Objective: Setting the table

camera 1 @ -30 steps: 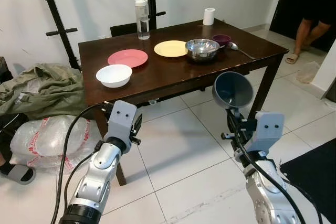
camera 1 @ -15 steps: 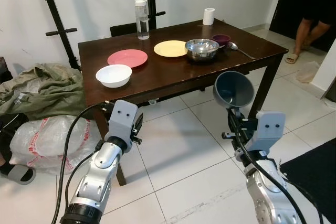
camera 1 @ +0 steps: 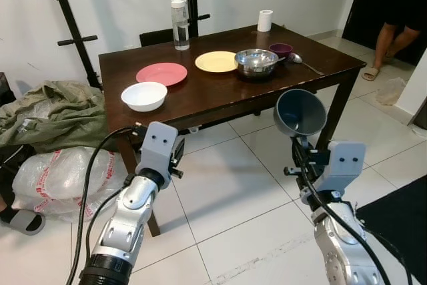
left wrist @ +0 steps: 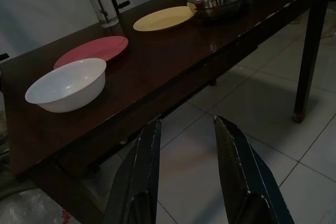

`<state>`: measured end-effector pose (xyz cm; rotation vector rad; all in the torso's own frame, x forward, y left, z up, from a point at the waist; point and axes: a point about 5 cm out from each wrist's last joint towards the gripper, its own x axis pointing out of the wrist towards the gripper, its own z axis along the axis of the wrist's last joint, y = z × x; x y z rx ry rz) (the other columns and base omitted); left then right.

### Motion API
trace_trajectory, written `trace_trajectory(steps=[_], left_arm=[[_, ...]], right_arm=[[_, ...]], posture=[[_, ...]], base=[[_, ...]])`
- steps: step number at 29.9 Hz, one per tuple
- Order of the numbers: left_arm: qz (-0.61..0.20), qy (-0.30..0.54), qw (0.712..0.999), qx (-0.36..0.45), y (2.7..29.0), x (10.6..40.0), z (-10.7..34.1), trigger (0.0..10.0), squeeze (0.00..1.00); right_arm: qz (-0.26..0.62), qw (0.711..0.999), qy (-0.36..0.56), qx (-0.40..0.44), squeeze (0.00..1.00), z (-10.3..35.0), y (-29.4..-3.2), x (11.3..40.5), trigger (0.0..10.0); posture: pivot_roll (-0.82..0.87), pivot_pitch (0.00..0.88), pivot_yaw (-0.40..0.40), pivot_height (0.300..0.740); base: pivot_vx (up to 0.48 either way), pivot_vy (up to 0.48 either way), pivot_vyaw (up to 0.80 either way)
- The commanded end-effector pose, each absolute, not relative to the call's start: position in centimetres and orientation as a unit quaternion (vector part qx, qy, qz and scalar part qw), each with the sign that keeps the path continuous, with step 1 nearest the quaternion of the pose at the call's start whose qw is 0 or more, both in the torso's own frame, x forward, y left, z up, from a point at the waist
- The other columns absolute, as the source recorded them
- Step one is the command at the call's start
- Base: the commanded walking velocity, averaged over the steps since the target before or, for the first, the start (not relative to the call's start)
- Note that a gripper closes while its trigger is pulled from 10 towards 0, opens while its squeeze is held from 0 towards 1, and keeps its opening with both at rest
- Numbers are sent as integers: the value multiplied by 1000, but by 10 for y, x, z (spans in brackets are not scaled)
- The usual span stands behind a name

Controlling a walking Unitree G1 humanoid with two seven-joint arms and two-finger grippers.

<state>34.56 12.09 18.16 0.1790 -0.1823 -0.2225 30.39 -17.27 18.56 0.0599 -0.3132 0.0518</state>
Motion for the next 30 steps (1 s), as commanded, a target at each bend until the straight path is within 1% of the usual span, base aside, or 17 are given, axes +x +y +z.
trace_trajectory(steps=[1,14,15,21,27,30], left_arm=[[-109,-85,986,92,123,346,179,10000,0],[-106,-101,985,91,125,346,188,10000,0],[-105,-105,985,89,125,346,192,10000,0],[-109,-139,980,88,122,349,211,10000,0],[-124,-154,975,103,120,351,219,10000,0],[-125,-154,976,88,121,351,222,10000,0]], right_arm=[[25,987,-159,28,0,185,-172,304,10000],[26,985,-169,21,0,192,-175,306,10000],[25,984,-174,20,0,195,-175,305,10000],[39,974,-223,0,0,225,-170,301,10000],[44,972,-231,-17,0,232,-171,302,10000],[51,974,-221,-11,0,230,-175,302,10000]], posture=[[-28,28,134,740],[-40,17,117,740],[-42,28,116,740],[-55,26,115,740],[-60,32,117,740],[-66,29,115,740]], base=[[0,0,0],[0,0,0],[0,0,0],[0,0,0],[0,0,0],[0,0,0]])
